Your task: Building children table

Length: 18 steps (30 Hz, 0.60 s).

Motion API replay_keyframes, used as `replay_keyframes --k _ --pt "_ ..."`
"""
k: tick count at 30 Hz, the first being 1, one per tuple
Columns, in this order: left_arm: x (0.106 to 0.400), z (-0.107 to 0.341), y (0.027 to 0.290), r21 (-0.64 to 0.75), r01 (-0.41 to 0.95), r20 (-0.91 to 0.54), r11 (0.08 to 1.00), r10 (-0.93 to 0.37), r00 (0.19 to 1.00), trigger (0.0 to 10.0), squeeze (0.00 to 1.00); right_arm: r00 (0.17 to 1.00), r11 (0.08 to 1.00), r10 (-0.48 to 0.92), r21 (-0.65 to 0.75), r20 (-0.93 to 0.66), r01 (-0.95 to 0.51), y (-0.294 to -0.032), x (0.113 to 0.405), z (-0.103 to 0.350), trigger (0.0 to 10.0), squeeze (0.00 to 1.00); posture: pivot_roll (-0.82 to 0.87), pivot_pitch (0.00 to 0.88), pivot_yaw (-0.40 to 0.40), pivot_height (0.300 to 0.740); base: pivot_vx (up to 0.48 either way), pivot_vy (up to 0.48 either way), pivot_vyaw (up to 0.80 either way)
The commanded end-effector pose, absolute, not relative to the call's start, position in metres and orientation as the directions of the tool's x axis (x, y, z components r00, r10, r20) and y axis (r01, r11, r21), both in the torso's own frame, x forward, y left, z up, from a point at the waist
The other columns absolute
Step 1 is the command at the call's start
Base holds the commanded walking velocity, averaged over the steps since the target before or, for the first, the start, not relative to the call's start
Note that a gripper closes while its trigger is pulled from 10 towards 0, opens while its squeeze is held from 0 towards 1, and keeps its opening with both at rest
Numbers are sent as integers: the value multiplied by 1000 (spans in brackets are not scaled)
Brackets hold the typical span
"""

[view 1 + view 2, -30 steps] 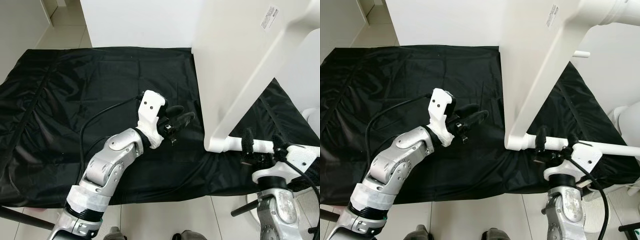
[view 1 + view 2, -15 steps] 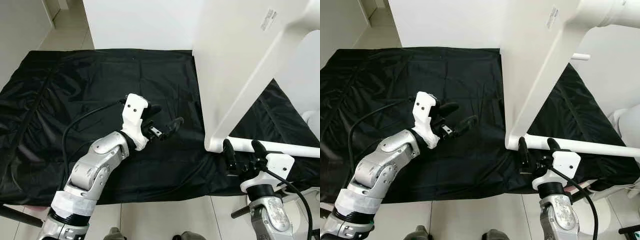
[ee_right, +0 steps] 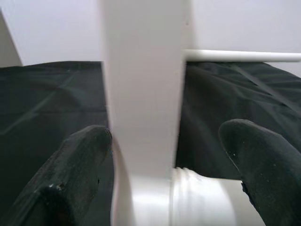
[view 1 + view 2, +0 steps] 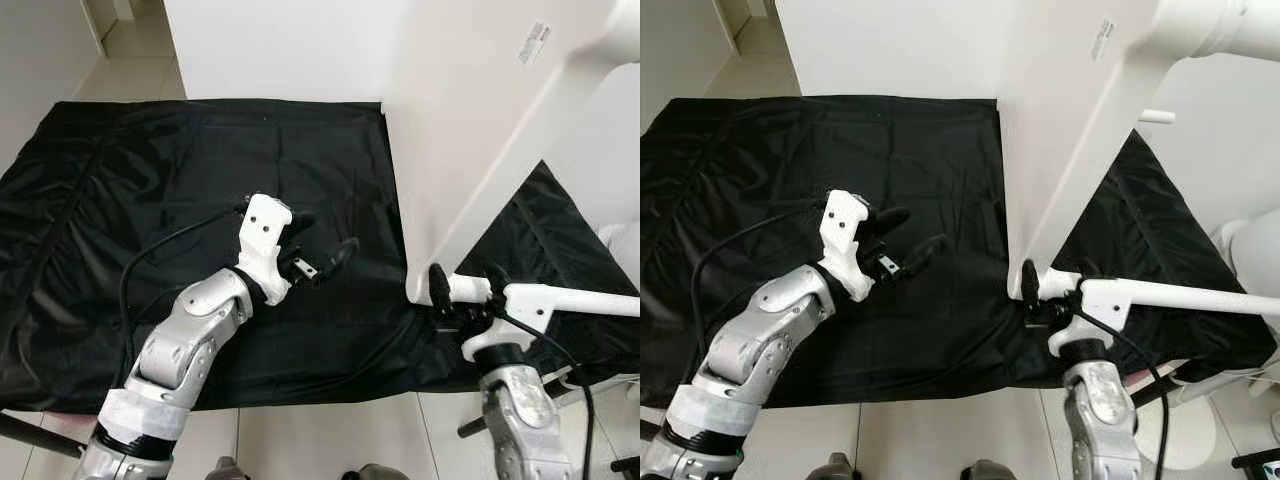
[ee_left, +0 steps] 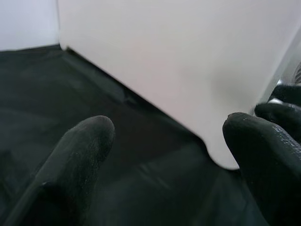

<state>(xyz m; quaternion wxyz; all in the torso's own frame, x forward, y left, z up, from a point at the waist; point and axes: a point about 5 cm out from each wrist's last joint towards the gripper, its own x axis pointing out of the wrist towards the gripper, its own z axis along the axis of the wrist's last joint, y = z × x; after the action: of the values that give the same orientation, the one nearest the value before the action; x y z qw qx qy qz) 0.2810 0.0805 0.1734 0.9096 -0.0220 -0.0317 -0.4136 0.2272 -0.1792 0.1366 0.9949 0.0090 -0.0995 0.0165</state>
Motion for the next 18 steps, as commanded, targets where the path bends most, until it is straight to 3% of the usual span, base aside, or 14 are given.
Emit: replay_keyframes --k 1,5,18 --pt "281 169 81 -5 749 64 663 -747 662 10000 0 981 999 28 10 190 -30 -179 228 133 10000 0 18 32 -34 740 0 0 0" --pt "297 155 94 -17 589 32 808 -588 808 10000 0 981 999 37 16 190 -41 -174 235 129 10000 0 23 31 -39 740 0 0 0" --pt "304 151 90 -54 501 30 864 -500 866 10000 0 982 999 21 20 186 -25 -170 244 124 10000 0 29 33 -52 740 0 0 0"
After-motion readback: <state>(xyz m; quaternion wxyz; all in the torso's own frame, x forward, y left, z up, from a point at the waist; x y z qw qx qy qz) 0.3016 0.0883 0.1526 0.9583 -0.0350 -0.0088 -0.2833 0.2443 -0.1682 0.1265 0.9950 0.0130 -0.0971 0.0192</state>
